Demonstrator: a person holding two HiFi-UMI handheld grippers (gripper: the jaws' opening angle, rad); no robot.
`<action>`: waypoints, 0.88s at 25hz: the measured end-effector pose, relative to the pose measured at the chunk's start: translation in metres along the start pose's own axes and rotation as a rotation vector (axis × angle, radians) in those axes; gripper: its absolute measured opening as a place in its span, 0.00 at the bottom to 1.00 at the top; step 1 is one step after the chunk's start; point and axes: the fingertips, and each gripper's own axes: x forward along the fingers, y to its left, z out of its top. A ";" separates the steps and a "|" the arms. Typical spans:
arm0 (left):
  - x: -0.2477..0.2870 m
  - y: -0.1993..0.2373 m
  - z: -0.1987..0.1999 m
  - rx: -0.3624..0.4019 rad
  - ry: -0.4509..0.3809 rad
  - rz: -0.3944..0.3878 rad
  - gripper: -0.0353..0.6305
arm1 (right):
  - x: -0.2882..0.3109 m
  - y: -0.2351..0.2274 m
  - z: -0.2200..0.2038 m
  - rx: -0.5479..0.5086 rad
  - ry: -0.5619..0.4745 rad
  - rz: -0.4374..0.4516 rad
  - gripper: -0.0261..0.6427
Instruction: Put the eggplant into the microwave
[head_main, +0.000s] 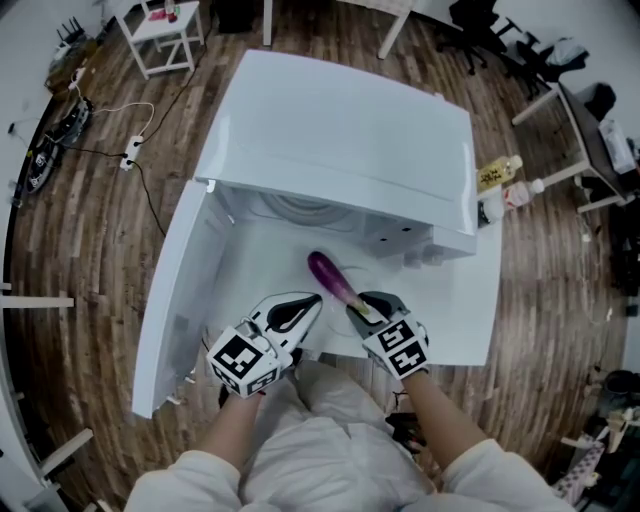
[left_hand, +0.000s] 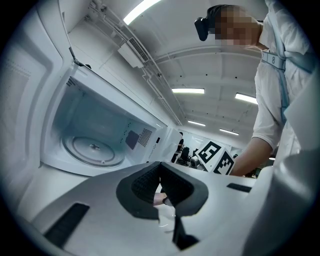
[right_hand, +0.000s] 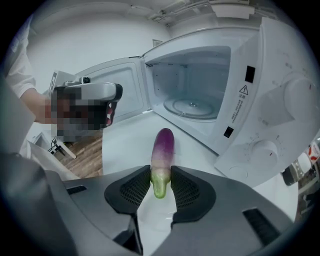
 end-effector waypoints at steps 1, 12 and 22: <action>-0.001 0.001 0.000 0.000 -0.002 0.001 0.06 | 0.000 -0.001 0.001 -0.007 -0.002 -0.006 0.26; -0.005 0.003 -0.003 -0.009 -0.021 0.000 0.06 | -0.011 0.000 0.023 -0.080 -0.135 -0.045 0.25; 0.007 0.018 0.013 0.014 -0.063 0.035 0.06 | -0.006 -0.017 0.073 -0.142 -0.202 -0.084 0.25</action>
